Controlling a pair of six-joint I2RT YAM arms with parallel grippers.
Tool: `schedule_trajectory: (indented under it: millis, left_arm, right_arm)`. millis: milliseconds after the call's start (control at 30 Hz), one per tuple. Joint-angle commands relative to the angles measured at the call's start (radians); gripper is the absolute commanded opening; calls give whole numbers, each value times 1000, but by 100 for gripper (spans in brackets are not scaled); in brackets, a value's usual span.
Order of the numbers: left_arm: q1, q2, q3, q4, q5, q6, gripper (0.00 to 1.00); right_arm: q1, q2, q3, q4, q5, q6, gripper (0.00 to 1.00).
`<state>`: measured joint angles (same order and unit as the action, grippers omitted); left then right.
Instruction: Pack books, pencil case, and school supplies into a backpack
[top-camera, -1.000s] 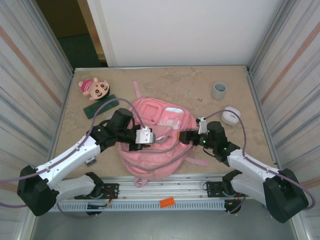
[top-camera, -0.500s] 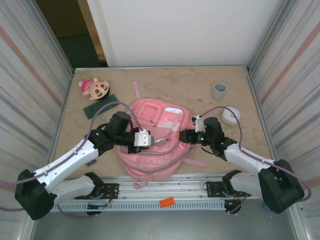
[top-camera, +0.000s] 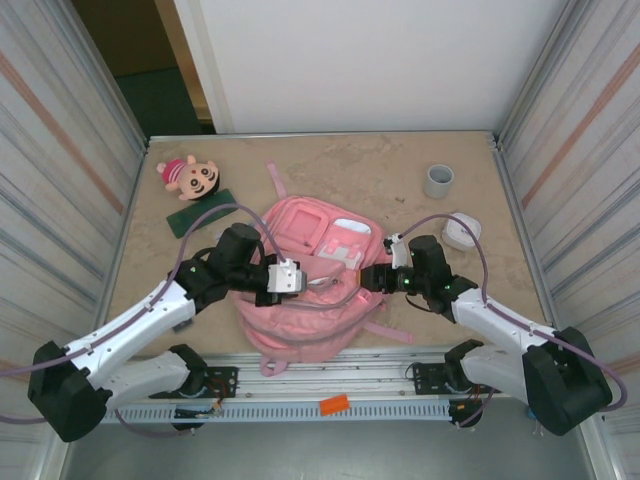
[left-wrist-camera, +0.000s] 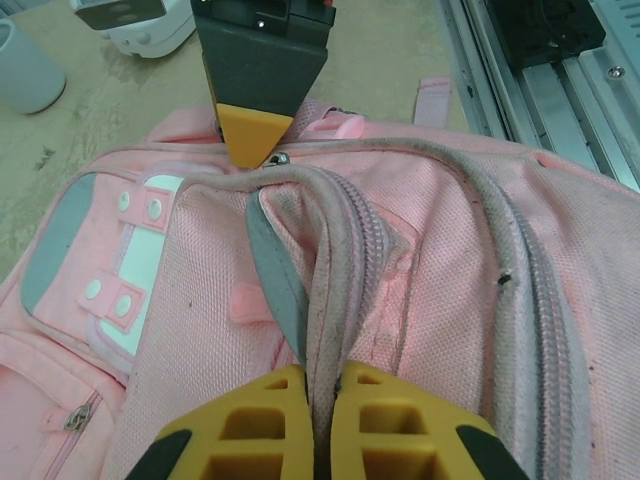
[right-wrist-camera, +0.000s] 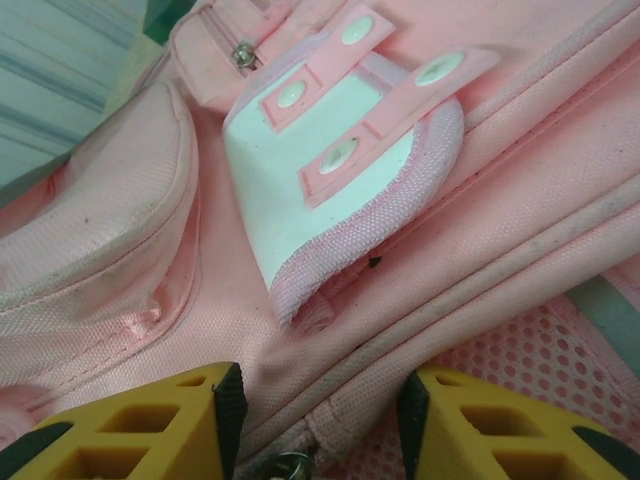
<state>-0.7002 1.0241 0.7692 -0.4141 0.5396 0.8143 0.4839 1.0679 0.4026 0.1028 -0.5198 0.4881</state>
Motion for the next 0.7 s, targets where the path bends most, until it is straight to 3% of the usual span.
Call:
schedule_trajectory:
  millis: [0, 100, 333, 400, 533, 667]
  left_arm:
    - [9, -41, 7, 181, -7, -13, 0]
    - [8, -41, 5, 188, -31, -15, 0]
    - [8, -26, 1, 210, -90, -32, 0]
    - [8, -25, 1, 215, -94, -32, 0]
    - [8, -27, -1, 218, -103, -32, 0]
    - [8, -31, -5, 228, -114, -37, 0]
  right_arm:
    - [19, -3, 33, -45, -131, -45, 47]
    - [19, -4, 36, -53, -144, -48, 45]
    - [19, -23, 46, -89, -145, -58, 30]
    - [19, -26, 44, -97, -145, -62, 31]
    - [19, -26, 38, -107, -156, -71, 44]
    - [19, -26, 41, -131, -172, -81, 43]
